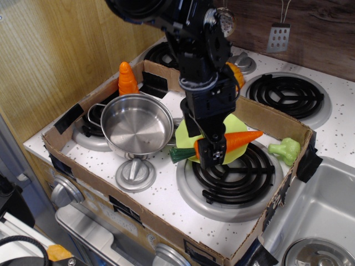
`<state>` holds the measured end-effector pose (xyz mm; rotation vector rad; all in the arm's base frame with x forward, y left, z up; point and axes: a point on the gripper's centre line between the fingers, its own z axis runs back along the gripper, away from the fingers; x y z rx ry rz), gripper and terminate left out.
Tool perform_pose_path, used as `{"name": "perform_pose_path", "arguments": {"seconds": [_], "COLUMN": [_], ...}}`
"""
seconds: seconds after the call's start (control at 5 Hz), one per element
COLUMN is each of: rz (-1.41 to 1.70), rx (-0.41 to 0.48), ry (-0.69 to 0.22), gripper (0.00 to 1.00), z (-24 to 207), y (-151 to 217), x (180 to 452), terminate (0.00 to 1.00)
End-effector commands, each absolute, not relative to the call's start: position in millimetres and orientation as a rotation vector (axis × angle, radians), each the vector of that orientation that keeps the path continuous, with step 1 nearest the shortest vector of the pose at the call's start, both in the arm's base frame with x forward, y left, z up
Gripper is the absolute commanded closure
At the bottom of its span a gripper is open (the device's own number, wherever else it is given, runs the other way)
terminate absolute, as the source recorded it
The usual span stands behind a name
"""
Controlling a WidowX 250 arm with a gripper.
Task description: Take carrot off plate
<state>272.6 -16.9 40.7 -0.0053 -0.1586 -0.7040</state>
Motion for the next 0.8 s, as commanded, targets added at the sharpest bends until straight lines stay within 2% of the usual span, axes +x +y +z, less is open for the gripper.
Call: {"name": "perform_pose_path", "arguments": {"seconds": [0.0, 0.2, 0.6], "rz": [-0.714, -0.712, -0.687], "rx": [-0.007, -0.033, -0.03], "ry": [-0.195, -0.203, -0.201], "gripper": [0.0, 1.0, 1.0], "z": [37.0, 31.4, 32.2], "y": [-6.6, -5.2, -7.5], "x": [279.7, 280.8, 279.2], "terminate": [0.0, 0.0, 0.0]}}
